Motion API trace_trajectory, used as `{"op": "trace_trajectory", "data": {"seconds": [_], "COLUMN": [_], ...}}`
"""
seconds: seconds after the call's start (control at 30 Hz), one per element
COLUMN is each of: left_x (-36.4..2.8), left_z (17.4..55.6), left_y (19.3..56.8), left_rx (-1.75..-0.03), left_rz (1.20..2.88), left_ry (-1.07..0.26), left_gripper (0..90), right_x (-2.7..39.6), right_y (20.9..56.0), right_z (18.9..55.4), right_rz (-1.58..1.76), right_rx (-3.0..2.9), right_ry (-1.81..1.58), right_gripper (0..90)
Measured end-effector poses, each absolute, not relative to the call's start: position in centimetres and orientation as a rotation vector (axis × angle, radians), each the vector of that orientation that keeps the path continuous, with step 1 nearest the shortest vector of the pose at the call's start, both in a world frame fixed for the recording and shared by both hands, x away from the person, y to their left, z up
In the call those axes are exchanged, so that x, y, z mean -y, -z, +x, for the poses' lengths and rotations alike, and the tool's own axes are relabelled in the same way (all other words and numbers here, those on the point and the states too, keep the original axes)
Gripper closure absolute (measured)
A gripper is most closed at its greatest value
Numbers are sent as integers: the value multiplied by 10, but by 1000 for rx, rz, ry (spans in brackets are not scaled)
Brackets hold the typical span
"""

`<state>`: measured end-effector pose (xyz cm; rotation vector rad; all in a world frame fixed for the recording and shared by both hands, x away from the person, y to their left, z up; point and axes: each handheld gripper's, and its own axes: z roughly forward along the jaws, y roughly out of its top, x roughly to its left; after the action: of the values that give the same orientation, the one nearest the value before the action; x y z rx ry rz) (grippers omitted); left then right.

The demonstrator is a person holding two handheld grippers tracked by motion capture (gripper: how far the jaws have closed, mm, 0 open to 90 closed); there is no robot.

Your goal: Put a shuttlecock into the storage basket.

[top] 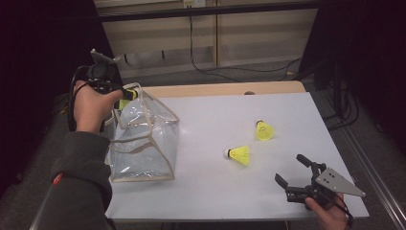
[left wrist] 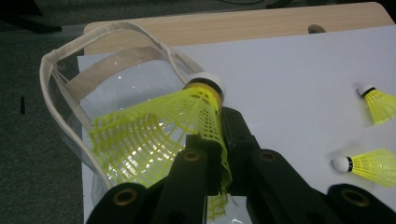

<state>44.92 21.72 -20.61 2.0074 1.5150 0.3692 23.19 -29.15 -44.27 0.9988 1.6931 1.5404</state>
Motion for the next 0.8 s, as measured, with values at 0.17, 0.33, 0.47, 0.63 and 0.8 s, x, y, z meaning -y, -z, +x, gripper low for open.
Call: {"op": "trace_trajectory", "data": {"seconds": [0.17, 0.33, 0.47, 0.63, 0.8], "left_x": [-219, -221, -223, -226, -227], "left_z": [449, 450, 450, 452, 453], "left_y": [207, 209, 211, 214, 218], "left_rx": [-1523, -1533, -1545, -1561, -1573], "left_rz": [2000, 2003, 1994, 1997, 1998], "left_ry": [-377, -381, -387, -392, -394], "left_gripper": [879, 879, 879, 878, 878], "right_x": [292, 292, 292, 292, 292], "right_y": [443, 443, 443, 443, 443], "right_z": [232, 232, 232, 232, 232], "right_rz": [1001, 998, 998, 998, 1000], "right_rx": [-1691, -1693, -1692, -1692, -1691], "right_ry": [-1539, -1541, -1541, -1539, -1542], "right_gripper": [17, 17, 17, 17, 17]}}
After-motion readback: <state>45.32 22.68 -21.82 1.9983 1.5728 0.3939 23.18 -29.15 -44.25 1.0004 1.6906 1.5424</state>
